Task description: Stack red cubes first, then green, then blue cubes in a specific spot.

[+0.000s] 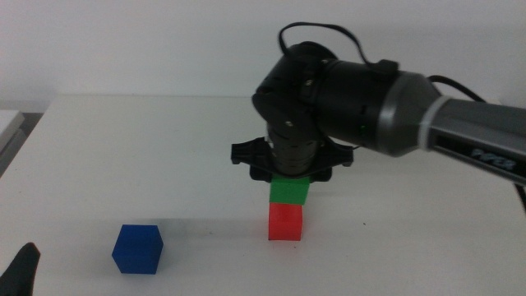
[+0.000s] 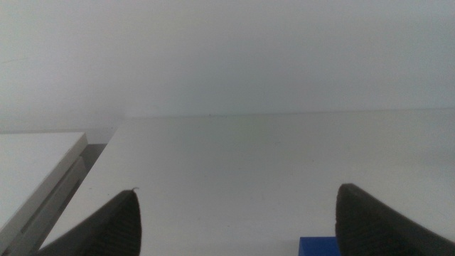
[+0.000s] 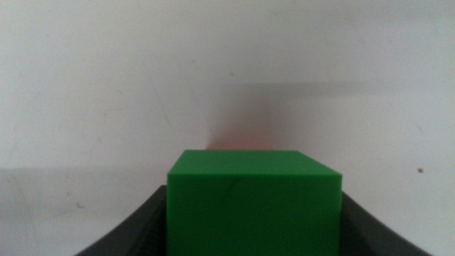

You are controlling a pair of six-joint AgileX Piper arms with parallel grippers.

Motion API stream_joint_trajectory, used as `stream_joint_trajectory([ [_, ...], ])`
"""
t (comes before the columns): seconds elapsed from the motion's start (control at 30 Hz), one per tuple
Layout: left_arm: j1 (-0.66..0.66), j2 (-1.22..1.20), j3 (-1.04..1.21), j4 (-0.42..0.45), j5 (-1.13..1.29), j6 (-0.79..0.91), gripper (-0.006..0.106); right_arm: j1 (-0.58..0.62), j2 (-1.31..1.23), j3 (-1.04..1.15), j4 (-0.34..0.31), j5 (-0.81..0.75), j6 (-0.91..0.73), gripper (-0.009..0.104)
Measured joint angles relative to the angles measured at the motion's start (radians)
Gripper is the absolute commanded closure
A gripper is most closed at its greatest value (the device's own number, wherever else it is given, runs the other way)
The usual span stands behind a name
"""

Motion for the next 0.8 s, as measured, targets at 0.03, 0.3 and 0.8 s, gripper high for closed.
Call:
stream_joint_trajectory([
  [0.03, 0.0, 0.0, 0.0, 0.0, 0.0, 0.0, 0.007, 0.0, 0.009, -0.008, -0.001, 0.0, 0.0, 0.098],
  [0.3, 0.0, 0.0, 0.0, 0.0, 0.0, 0.0, 0.007, 0.009, 0.063, -0.018, -0.006, 0.015, 0.0, 0.098],
  [0.8, 0.0, 0.0, 0.0, 0.0, 0.0, 0.0, 0.007, 0.009, 0.088, -0.019, -0.016, -0.024, 0.0, 0.098],
])
